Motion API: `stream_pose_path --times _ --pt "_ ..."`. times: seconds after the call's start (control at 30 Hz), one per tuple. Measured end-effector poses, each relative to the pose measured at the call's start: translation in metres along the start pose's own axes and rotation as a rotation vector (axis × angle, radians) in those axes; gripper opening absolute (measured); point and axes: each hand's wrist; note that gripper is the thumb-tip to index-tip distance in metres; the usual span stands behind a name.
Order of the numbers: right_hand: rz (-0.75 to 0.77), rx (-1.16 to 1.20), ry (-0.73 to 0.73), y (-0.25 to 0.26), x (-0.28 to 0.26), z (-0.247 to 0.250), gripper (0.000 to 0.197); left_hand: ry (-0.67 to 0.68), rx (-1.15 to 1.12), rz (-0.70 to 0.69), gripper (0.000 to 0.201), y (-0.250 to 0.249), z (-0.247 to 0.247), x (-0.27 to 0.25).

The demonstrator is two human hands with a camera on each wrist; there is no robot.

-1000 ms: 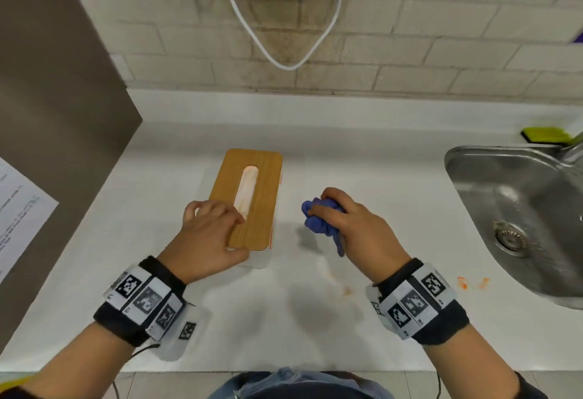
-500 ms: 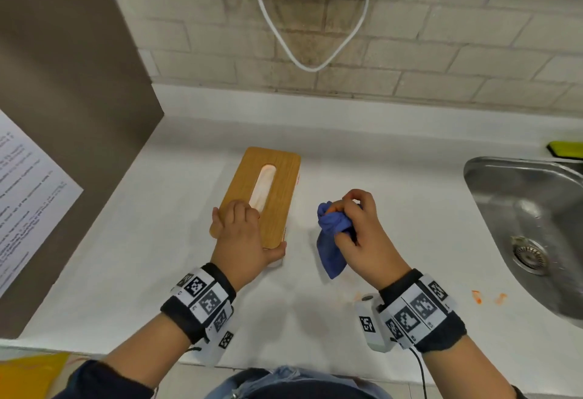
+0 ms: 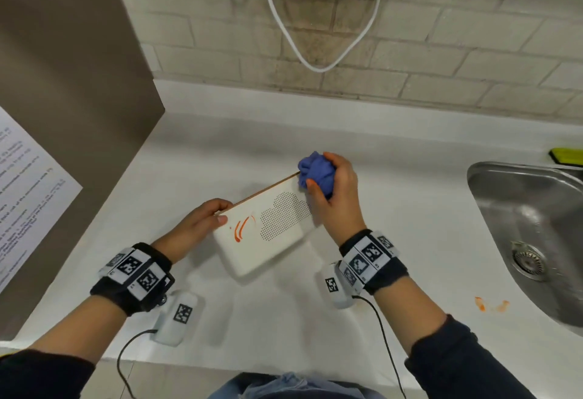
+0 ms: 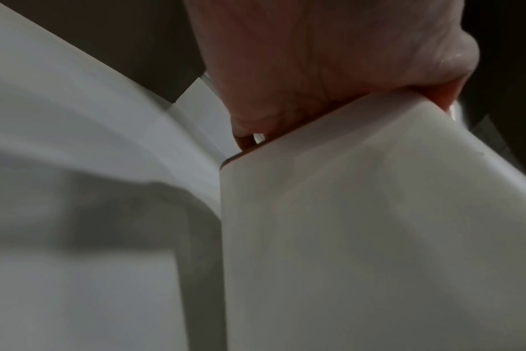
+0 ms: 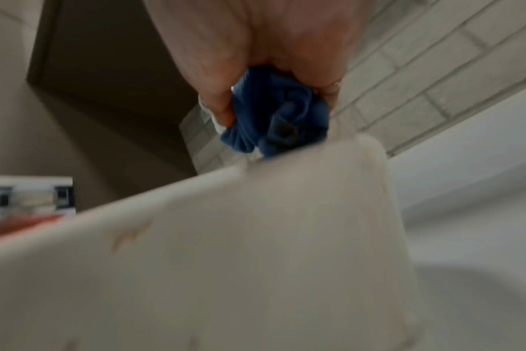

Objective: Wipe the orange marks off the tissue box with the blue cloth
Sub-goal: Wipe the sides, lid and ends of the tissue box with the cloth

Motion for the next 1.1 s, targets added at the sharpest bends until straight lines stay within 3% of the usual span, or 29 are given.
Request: stream_pose_path --times 0.1,0.2,0.53,0.67,0.73,0.87,0.97,1.1 --pt "0.083 -0.259 0.048 -0.012 0.002 -0.020 0.025 0.023 -0.006 0.022 0.045 0.006 0.002 -0.002" --pt "0.114 -0.431 0.067 -0.014 0.004 -0.028 0.028 -0.010 -0.041 0.025 0.043 0.010 -0.001 -0.005" --pt "0.150 -0.467 0.110 -0.038 -0.012 0.007 0.025 0.016 -0.084 -0.038 0.046 0.003 -0.002 -0.001" --pt "-0.015 -0.581 0.155 -0.049 -0.016 0.035 0.021 0.049 -0.014 -0.105 0.059 0.006 0.001 0.003" --pt "-0.100 -0.530 0.128 -0.045 -0.019 0.048 0.017 0.055 0.002 -0.116 0.059 0.007 0.003 0.004" --pt "0.075 -0.216 0.020 -0.004 -0.015 0.042 0.025 0.074 -0.028 -0.116 0.054 0.006 0.003 0.005" --pt "0.185 -0.315 0.050 0.006 0.000 0.010 0.030 0.092 -0.032 -0.116 0.060 0.007 0.002 0.006" --pt "0.150 -0.473 0.094 -0.007 0.000 -0.017 0.029 0.074 -0.110 -0.095 0.049 0.008 0.004 0.004"
Point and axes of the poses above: each hand's wrist, its own x-axis towards the middle knuckle, its own z-axis out of the back of the hand, y = z × x, and after that the axes turned 12 degrees about -z, right-handed
